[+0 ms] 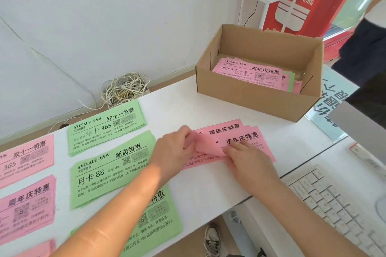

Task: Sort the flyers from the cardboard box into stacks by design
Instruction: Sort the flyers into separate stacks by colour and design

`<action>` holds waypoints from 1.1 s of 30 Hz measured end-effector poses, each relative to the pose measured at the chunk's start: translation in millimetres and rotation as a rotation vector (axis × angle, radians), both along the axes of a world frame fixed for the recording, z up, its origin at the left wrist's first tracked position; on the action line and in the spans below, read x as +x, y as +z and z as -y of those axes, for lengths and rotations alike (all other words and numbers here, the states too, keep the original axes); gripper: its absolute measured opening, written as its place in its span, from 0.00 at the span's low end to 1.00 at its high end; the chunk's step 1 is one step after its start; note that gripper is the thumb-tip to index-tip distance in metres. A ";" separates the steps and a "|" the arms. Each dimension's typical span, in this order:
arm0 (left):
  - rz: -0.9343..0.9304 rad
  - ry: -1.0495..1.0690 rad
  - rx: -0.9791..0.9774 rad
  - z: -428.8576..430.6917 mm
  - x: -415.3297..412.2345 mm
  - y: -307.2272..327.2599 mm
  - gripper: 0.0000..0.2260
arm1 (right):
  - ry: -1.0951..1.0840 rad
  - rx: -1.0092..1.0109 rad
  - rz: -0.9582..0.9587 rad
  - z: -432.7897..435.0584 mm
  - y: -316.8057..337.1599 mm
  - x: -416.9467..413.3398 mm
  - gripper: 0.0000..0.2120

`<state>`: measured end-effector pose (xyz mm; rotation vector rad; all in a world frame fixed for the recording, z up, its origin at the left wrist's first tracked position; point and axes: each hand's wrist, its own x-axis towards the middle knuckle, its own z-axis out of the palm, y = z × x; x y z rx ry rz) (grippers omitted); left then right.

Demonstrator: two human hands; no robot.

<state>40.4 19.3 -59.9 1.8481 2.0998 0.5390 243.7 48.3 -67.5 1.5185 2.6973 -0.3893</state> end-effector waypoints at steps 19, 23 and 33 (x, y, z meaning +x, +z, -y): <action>-0.474 -0.448 -0.260 -6.0 -17.9 -0.3 0.24 | -0.115 -0.021 -0.105 -12.4 10.3 -2.0 0.11; -0.512 -0.492 -0.253 -10.9 -23.3 2.7 0.25 | -0.087 0.022 -0.068 -12.6 7.3 0.0 0.13; -0.122 0.068 0.272 -27.3 -14.1 -5.2 0.19 | 0.032 -0.008 0.140 -6.2 12.2 -5.0 0.23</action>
